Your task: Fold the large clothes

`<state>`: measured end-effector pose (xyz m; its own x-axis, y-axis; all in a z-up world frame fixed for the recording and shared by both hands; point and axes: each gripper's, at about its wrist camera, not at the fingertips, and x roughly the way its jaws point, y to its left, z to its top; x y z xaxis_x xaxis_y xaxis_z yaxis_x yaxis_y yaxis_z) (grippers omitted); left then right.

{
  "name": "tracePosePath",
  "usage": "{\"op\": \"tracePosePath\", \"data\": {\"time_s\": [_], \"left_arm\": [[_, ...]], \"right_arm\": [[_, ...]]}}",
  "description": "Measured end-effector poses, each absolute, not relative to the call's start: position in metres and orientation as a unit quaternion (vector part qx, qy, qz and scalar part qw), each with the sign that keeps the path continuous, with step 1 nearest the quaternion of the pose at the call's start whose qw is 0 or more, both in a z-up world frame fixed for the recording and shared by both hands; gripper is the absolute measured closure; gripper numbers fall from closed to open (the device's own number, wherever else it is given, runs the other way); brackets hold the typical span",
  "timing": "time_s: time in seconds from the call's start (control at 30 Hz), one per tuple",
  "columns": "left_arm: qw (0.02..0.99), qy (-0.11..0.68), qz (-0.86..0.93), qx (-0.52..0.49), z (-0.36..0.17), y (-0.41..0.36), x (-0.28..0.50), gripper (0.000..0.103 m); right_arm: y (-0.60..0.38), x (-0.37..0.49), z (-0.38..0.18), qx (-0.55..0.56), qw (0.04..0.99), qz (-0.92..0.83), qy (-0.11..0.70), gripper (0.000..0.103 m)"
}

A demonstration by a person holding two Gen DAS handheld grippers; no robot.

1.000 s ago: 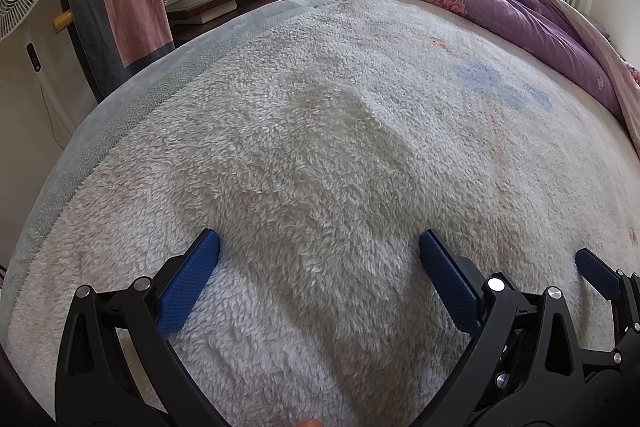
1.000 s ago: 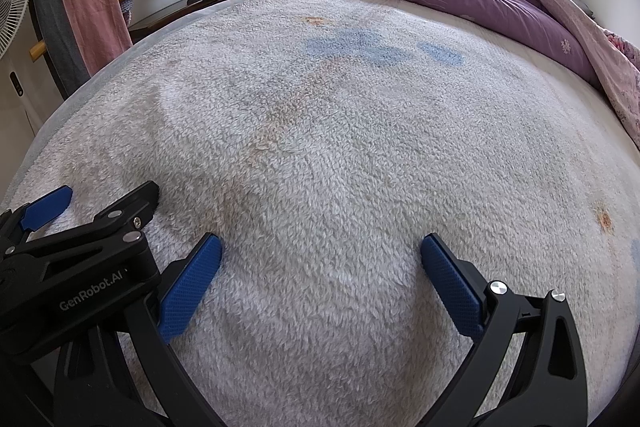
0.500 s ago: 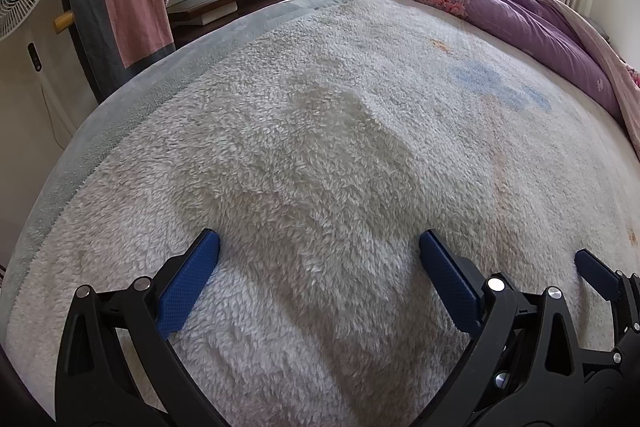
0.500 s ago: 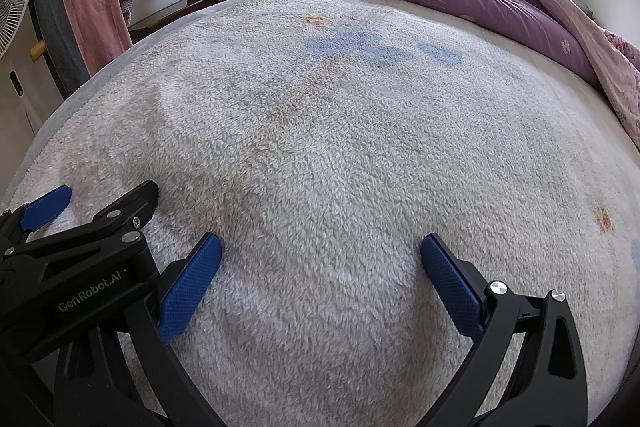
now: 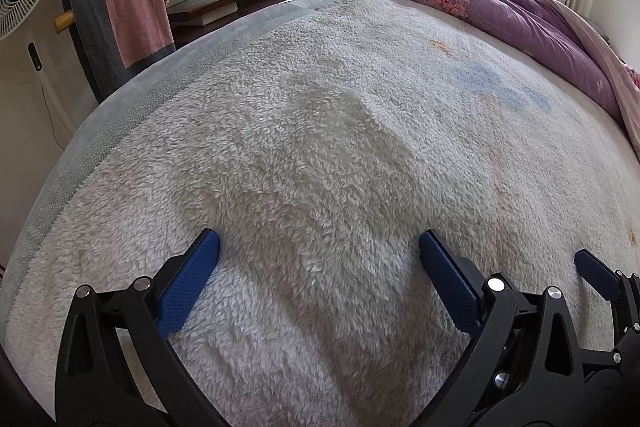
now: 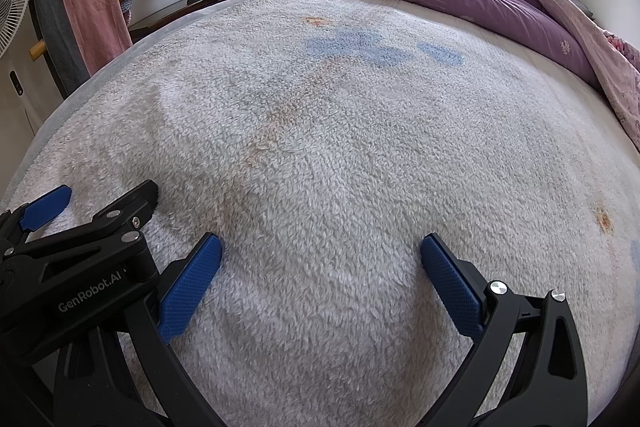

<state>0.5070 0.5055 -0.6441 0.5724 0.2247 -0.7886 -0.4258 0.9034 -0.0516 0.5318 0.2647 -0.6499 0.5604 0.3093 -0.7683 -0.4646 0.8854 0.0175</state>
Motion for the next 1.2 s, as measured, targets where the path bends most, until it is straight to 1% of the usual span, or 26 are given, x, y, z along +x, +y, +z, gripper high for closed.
{"op": "tracePosePath", "data": {"time_s": [1.2], "left_arm": [[0.878, 0.424, 0.187, -0.121, -0.6426, 0.5038, 0.5034, 0.005]], "right_arm": [[0.2650, 0.5308, -0.6499, -0.094, 0.879, 0.220, 0.413, 0.007]]}}
